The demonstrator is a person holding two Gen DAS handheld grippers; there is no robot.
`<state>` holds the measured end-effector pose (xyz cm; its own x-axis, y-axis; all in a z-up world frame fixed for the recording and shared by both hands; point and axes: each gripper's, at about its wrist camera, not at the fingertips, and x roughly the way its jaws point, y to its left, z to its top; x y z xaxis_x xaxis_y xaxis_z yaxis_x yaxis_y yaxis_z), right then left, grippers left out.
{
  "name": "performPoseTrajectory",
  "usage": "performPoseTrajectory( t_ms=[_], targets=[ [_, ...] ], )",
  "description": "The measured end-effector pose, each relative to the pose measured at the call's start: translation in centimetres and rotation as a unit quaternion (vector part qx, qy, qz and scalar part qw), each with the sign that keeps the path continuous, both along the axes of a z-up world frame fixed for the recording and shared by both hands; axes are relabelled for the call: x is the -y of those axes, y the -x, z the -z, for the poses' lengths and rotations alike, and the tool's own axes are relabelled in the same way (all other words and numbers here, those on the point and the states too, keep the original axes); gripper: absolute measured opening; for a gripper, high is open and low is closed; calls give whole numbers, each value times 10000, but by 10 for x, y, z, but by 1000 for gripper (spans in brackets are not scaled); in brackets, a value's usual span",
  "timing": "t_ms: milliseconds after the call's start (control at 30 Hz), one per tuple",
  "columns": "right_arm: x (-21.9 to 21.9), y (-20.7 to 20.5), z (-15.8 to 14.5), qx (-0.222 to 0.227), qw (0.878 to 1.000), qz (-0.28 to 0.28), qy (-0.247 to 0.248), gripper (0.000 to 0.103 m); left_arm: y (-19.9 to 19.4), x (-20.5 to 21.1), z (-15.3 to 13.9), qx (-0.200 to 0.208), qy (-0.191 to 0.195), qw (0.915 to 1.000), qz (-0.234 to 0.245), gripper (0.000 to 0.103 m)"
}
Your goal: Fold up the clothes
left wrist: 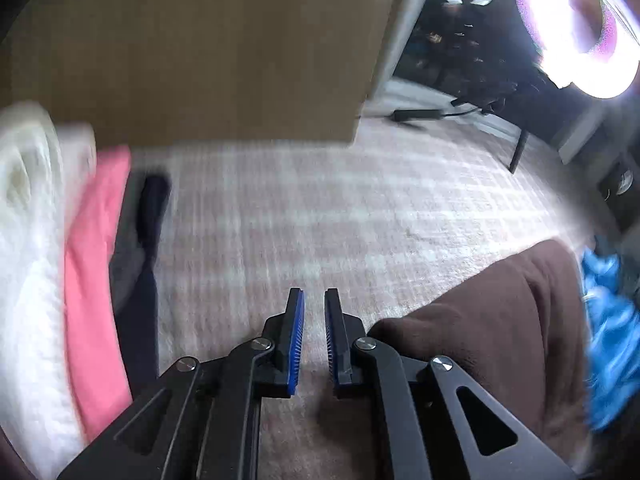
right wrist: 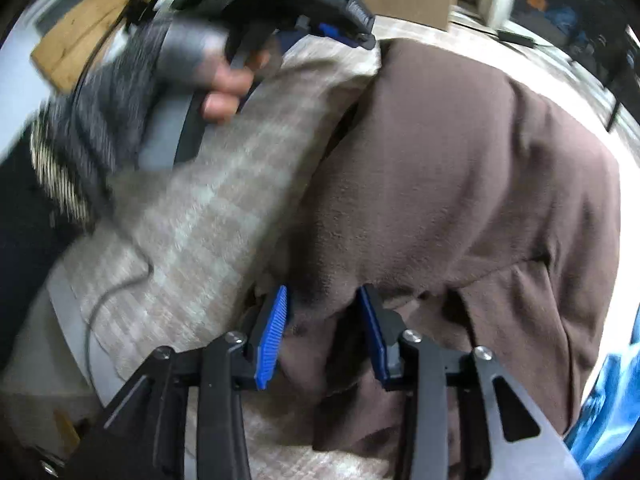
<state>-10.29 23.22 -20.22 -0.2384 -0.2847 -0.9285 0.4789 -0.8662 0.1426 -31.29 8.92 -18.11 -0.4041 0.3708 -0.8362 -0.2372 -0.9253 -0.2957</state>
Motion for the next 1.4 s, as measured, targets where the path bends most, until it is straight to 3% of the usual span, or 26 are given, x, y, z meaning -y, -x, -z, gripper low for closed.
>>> performPoseTrajectory(
  t_ms=[33, 133, 167, 267, 300, 333, 467, 500, 567, 600, 767, 800, 833, 900, 933, 1033, 1067, 1100, 1167, 1233, 1300, 1367, 1400],
  targets=[
    [0, 0, -3, 2, 9999, -99, 19, 42, -1, 2, 0, 206, -248, 9994, 121, 9],
    [-32, -2, -25, 230, 9970, -76, 735, 42, -30, -6, -25, -127, 4, 9989, 441, 9],
    [-50, -4, -34, 259, 9948, 34, 987, 42, -41, -8, -35, -182, -107, 9983, 545, 9],
    [-128, -9, -63, -197, 9873, 933, 1271, 42, -67, -26, -55, -410, -272, 9948, 892, 9],
    [-149, -8, -66, -257, 9841, 1230, 1252, 42, -68, -32, -46, -337, -189, 9944, 984, 10],
    [-153, -6, -65, -233, 9849, 1208, 1221, 42, -70, -38, -38, -263, -107, 9938, 1076, 16],
    [-167, 0, -63, -137, 9876, 1118, 1096, 40, -75, -61, -3, 27, 181, 9897, 1421, 15],
    [-170, 1, -62, -113, 9882, 1095, 1064, 28, -71, -58, 0, 70, 44, 9902, 1391, 14],
    [-178, 4, -61, -64, 9894, 1050, 1002, 26, -67, -55, -10, -16, 246, 9916, 1267, 1],
    [-181, 6, -61, -40, 9900, 1027, 970, 26, -67, -53, -18, -91, 386, 9921, 1188, 1],
    [-199, 13, -58, 81, 9925, 913, 813, 28, -121, -54, -49, -154, -3, 9870, 1601, 7],
    [-199, 14, -57, 105, 9928, 873, 816, 28, -135, -58, -42, -29, -111, 9849, 1725, 10],
    [-194, 15, -55, 143, 9933, 783, 832, 28, -146, -59, -29, 118, 56, 9841, 1769, 14],
    [-195, 10, -40, 294, 9967, 595, 462, 28, -169, -62, -2, 411, 391, 9810, 1854, 14],
    [-196, 7, -32, 369, 9977, 501, 276, 27, -178, -61, 8, 545, 499, 9799, 1853, 15],
    [-200, 0, -14, 556, 9978, 287, -205, 28, -175, -35, -1, 686, 156, 9905, 1183, 12],
    [-207, -2, -22, 492, 9977, 451, -111, 28, -178, -28, -9, 564, 128, 9935, 982, 14],
    [-215, -4, -29, 428, 9972, 614, -17, 37, -182, -28, -13, 537, 60, 9940, 952, 19],
    [-229, -7, -41, 331, 9951, 914, 153, 54, -190, -27, -19, 484, -64, 9948, 897, 42],
    [-235, -3, -33, 436, 9932, 1056, 210, 58, -193, -34, -15, 479, -43, 9948, 900, 48],
    [-240, 0, -24, 540, 9910, 1197, 267, 58, -189, -44, -2, 621, -24, 9938, 922, 46],
    [-246, 3, -15, 645, 9884, 1338, 324, 58, -187, -50, 8, 777, -36, 9928, 913, 22],
    [-248, 5, -11, 697, 9870, 1408, 353, 55, -188, -48, 7, 792, -88, 9933, 839, 20]
  ],
)
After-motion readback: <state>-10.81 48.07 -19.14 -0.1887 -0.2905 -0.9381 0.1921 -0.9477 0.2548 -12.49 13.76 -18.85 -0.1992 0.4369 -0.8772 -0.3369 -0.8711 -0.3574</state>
